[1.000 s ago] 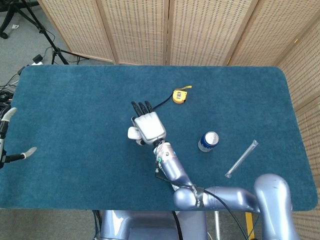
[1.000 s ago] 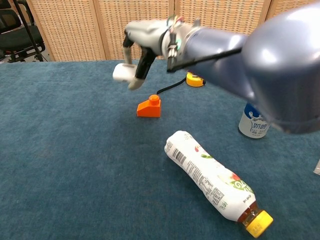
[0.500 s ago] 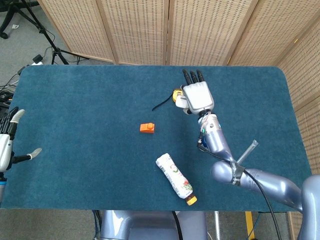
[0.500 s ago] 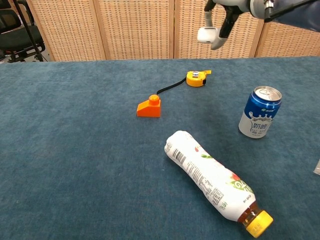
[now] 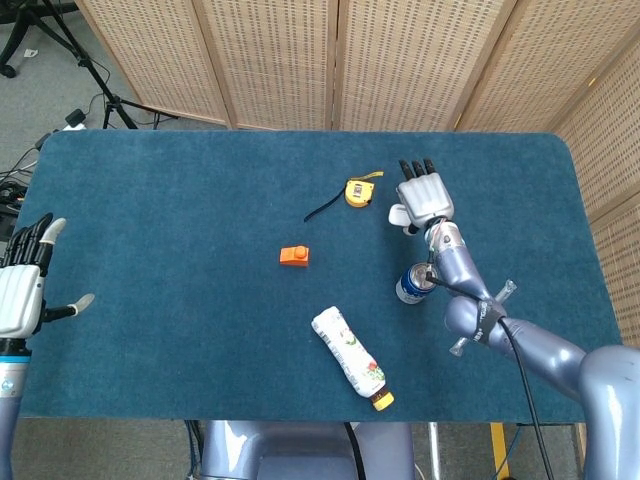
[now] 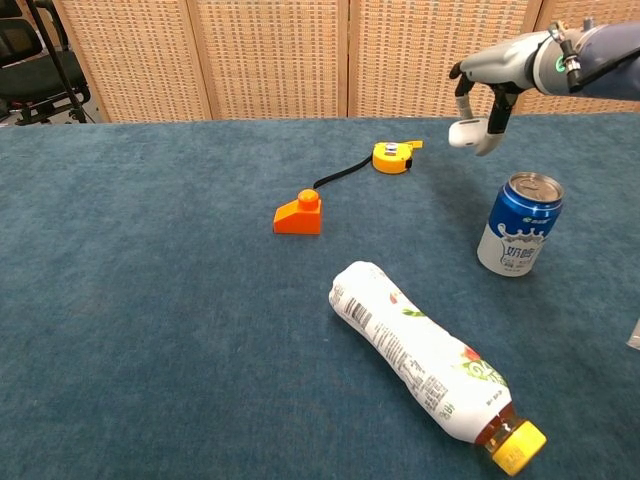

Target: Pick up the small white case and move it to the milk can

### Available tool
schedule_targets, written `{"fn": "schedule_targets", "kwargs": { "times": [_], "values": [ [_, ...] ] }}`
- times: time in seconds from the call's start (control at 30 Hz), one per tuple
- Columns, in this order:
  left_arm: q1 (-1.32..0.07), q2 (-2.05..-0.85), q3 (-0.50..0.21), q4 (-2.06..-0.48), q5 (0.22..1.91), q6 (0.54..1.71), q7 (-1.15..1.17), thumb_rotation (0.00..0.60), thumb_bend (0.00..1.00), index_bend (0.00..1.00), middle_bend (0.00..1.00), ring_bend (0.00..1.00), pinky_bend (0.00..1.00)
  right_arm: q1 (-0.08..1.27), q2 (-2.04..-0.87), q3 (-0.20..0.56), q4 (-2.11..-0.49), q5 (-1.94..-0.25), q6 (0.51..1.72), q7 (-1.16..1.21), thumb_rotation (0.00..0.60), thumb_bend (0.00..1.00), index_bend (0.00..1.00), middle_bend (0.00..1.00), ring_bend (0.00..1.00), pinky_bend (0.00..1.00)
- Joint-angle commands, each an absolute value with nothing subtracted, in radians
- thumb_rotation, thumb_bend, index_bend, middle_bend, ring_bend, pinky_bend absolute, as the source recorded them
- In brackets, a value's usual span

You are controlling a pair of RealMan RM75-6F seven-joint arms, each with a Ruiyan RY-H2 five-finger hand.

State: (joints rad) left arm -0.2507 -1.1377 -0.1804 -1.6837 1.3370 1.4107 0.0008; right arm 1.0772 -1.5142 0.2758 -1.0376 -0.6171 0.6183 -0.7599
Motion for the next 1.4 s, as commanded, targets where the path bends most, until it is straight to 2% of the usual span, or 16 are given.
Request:
{"fn": "schedule_targets", "kwargs": {
  "times": [0.03,0.27,0.57,0.67,0.7,0.77,0.83,0.9,1.0,1.17,1.23,1.4],
  "values": [
    [-0.255,-1.148,-0.182,-1.678,1.330,1.408,0.015,0.600,0.10,0.00,0.00,0.00,0.00,1.102,-1.559,0.228,-0.942,-0.669,0.536,-0.708,0.600,0.52,0.56,0.00,0.00,0.00],
    [-0.263,-1.160,-0.183,-1.672,1.317,1.394,0.036,0.600,0.10,0.00,0.00,0.00,0.00,1.100,-1.558,0.180,-0.932,-0.740,0.463,-0.644,0.600,0.52,0.56,0.00,0.00,0.00],
    [-0.271,-1.169,-0.184,-1.672,1.317,1.387,0.051,0.600,0.10,0.00,0.00,0.00,0.00,1.091,-1.576,0.143,-0.905,-0.835,0.446,-0.543,0.600,0.51,0.56,0.00,0.00,0.00],
    [-0.274,-1.169,-0.184,-1.671,1.315,1.380,0.053,0.600,0.10,0.00,0.00,0.00,0.00,1.089,-1.579,0.131,-0.895,-0.856,0.441,-0.520,0.600,0.48,0.56,0.00,0.00,0.00],
    [-0.274,-1.169,-0.183,-1.671,1.315,1.380,0.053,0.600,0.10,0.00,0.00,0.00,0.00,1.089,-1.580,0.127,-0.893,-0.862,0.440,-0.513,0.600,0.45,0.53,0.00,0.00,0.00],
    [-0.274,-1.169,-0.184,-1.671,1.315,1.380,0.054,0.600,0.10,0.00,0.00,0.00,0.00,1.088,-1.582,0.118,-0.887,-0.877,0.438,-0.502,0.600,0.32,0.37,0.00,0.00,0.00],
    [-0.274,-1.169,-0.184,-1.672,1.314,1.382,0.055,0.600,0.10,0.00,0.00,0.00,0.00,1.089,-1.582,0.112,-0.882,-0.883,0.439,-0.498,0.600,0.17,0.14,0.00,0.00,0.00],
    [-0.273,-1.169,-0.184,-1.672,1.315,1.383,0.054,0.600,0.10,0.00,0.00,0.00,0.00,1.091,-1.580,0.107,-0.881,-0.889,0.443,-0.497,0.600,0.13,0.05,0.00,0.00,0.00],
    [-0.273,-1.166,-0.182,-1.674,1.319,1.382,0.049,0.600,0.10,0.00,0.00,0.00,0.00,1.101,-1.558,0.090,-0.894,-0.882,0.439,-0.519,0.600,0.11,0.00,0.00,0.00,0.00],
    [-0.270,-1.158,-0.179,-1.679,1.330,1.384,0.032,0.600,0.10,0.00,0.00,0.00,0.00,1.110,-1.508,0.069,-0.978,-0.830,0.467,-0.562,0.600,0.13,0.00,0.00,0.00,0.00],
    [-0.267,-1.152,-0.177,-1.683,1.338,1.389,0.021,0.600,0.10,0.00,0.00,0.00,0.00,1.113,-1.465,0.063,-1.048,-0.803,0.503,-0.586,0.600,0.13,0.00,0.00,0.00,0.00],
    [-0.254,-1.133,-0.172,-1.691,1.362,1.407,-0.020,0.600,0.10,0.00,0.00,0.00,0.00,1.088,-1.302,0.082,-1.323,-0.768,0.680,-0.615,0.600,0.13,0.00,0.00,0.00,0.00]
  ]
}}
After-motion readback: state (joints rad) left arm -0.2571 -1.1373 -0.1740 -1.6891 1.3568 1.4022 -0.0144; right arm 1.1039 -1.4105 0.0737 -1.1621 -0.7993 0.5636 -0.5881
